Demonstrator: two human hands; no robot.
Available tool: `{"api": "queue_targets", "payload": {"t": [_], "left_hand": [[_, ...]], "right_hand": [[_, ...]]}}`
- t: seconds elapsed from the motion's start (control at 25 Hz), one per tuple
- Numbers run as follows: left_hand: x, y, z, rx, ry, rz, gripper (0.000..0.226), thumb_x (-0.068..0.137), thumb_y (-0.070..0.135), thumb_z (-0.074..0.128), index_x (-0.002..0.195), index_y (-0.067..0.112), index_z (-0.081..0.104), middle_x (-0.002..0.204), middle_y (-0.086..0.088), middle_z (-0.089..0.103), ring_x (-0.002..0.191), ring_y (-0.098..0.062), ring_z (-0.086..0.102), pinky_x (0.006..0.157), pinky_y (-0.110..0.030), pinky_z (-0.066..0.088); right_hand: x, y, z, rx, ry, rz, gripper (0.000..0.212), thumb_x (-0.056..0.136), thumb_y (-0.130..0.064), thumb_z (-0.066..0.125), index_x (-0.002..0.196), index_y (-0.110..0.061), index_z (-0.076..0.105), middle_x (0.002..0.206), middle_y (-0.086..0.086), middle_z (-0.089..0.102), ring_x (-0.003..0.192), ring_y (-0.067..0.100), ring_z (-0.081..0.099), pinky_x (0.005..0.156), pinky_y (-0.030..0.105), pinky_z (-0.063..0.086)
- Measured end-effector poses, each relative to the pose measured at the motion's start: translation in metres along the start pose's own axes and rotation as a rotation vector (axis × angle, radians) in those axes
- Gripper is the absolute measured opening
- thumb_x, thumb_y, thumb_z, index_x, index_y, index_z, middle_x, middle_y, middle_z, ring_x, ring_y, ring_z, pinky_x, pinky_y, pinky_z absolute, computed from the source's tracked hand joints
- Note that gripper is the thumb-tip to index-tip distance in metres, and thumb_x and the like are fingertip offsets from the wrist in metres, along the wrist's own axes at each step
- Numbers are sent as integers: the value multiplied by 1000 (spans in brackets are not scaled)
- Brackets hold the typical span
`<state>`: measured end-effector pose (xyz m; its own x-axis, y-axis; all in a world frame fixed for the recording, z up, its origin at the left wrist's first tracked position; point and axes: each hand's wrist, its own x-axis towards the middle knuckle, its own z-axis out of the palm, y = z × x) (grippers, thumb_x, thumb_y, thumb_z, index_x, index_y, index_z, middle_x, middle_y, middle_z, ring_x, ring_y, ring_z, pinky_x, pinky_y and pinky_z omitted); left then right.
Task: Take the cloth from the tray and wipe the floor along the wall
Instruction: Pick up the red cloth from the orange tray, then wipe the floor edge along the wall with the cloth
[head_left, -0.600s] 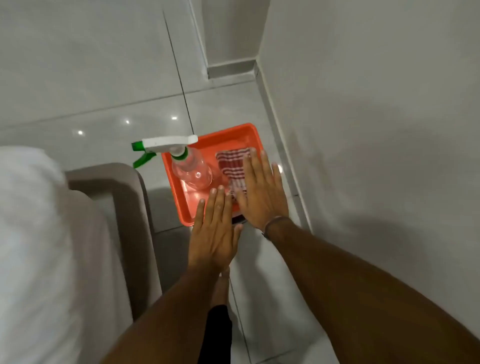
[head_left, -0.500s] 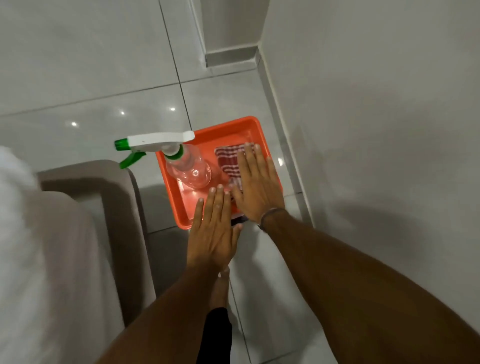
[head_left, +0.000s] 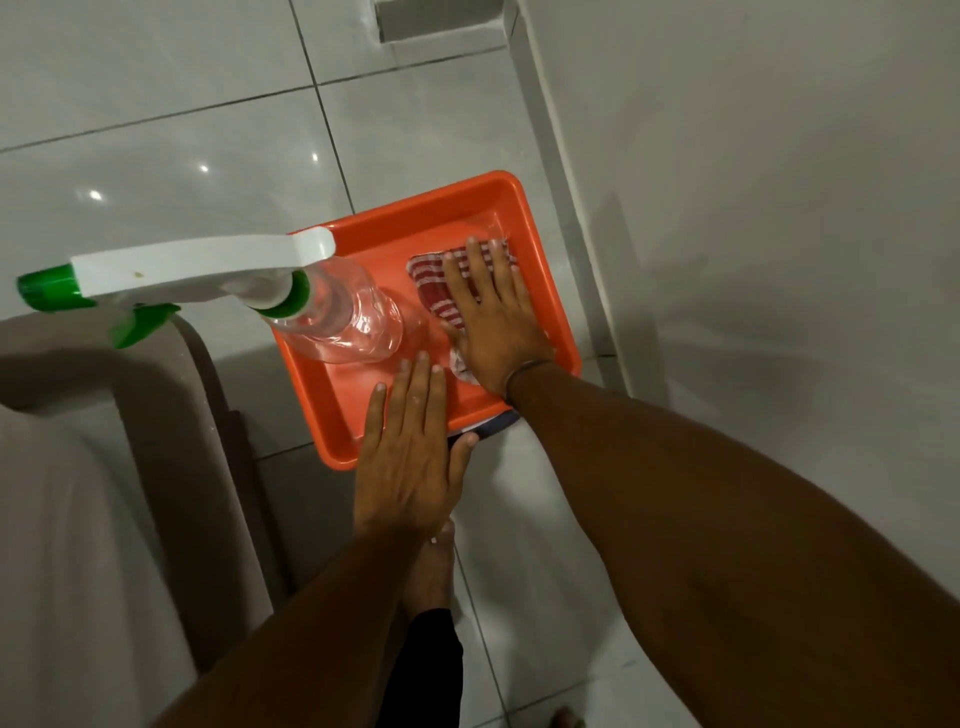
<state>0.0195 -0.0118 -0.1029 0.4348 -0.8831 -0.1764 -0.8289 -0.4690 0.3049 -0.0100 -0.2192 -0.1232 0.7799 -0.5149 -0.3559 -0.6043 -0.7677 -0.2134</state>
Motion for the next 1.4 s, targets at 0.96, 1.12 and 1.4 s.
{"api": "queue_targets", "payload": {"t": [0.96,1.12,1.4], "left_hand": [[-308,184,122,68,-214,-119,85,111,66,16,173,9,6,183,-15,4,170,-34,6,136,-59,19],[-316,183,205,29,-220,-62,87,109,67,12,172,6,8,182,-18,8,169,-35,8,135,-58,19],[-258,159,322,30,-212,-33,97,104,76,11,172,10,-2,183,-15,-7,170,-31,-8,138,-55,-1]], "right_hand": [[-456,39,117,558,-51,183,85,102,-30,58,160,-24,-4,175,0,3,159,17,-9,132,50,17],[-465,81,205,538,-117,256,75,105,-24,53,165,-15,8,176,4,7,162,22,-4,133,49,14],[-379,148,310,145,74,218,87,101,-37,58,165,-13,5,176,11,6,162,34,-1,132,53,11]]}}
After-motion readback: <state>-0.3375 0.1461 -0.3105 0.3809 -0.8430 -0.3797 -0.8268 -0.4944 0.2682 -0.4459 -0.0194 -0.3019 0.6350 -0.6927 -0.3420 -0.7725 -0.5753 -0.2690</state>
